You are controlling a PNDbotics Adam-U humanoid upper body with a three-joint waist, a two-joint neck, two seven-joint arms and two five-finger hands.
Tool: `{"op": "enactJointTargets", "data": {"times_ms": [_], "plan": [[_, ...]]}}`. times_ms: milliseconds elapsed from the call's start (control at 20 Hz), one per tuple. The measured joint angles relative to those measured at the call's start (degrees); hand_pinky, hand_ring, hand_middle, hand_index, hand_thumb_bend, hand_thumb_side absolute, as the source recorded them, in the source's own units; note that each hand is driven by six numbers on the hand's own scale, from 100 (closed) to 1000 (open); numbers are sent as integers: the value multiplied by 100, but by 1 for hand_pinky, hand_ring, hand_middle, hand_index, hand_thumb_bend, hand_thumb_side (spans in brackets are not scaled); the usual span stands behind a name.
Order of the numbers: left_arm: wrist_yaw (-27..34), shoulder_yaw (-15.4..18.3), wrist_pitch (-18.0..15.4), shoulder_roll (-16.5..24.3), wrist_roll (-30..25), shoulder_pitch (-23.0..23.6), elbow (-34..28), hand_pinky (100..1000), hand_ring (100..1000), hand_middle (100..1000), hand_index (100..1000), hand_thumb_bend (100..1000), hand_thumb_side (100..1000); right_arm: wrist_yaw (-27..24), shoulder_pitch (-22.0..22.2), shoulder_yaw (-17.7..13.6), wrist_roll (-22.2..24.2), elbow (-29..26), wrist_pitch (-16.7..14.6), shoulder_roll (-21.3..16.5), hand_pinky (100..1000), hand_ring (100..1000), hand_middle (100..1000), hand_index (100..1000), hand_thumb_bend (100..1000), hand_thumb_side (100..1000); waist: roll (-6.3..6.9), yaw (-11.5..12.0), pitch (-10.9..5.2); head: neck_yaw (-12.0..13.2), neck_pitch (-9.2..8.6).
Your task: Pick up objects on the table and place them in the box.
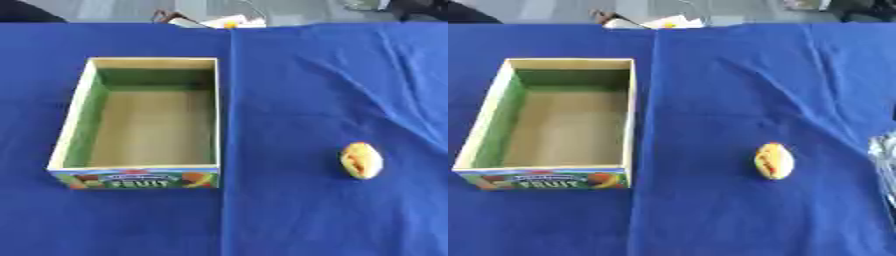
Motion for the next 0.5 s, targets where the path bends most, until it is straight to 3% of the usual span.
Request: {"op": "enactJointTargets", "data": {"times_ms": [500], "plan": [[5, 0, 0, 0, -2, 0, 0, 618, 816, 840, 874, 100, 1000, 23, 29, 8, 76, 0, 80, -73, 773, 658, 752, 850, 100, 1000, 5, -10, -7, 3, 23]]}}
